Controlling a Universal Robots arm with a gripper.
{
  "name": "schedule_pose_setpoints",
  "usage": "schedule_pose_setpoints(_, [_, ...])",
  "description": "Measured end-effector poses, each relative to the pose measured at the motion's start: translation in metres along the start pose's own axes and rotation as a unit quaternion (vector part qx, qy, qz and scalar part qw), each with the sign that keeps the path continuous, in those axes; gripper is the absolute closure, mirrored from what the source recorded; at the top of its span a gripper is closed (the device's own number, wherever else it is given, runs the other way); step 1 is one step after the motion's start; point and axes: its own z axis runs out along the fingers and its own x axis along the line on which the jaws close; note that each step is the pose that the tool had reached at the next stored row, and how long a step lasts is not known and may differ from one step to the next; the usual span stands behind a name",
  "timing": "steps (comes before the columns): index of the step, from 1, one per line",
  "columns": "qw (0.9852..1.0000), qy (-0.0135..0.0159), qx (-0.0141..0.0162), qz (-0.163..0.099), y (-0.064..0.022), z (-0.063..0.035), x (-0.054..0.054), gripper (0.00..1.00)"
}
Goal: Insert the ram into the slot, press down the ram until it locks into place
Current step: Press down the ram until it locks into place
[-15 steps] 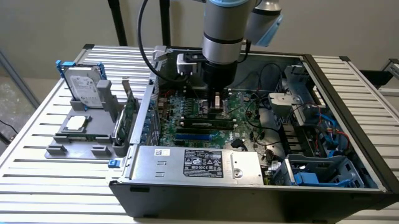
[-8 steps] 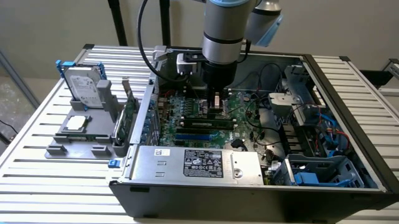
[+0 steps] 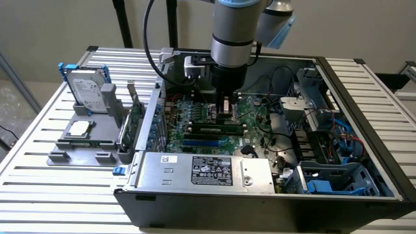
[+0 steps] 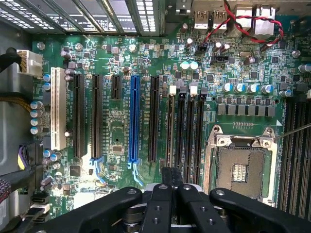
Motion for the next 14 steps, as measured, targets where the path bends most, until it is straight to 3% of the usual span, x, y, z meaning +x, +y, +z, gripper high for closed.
schedule_pose_setpoints(14, [1.0,0.0002,0.0,-0.002,-0.0009,0.0133,-0.001,0.89])
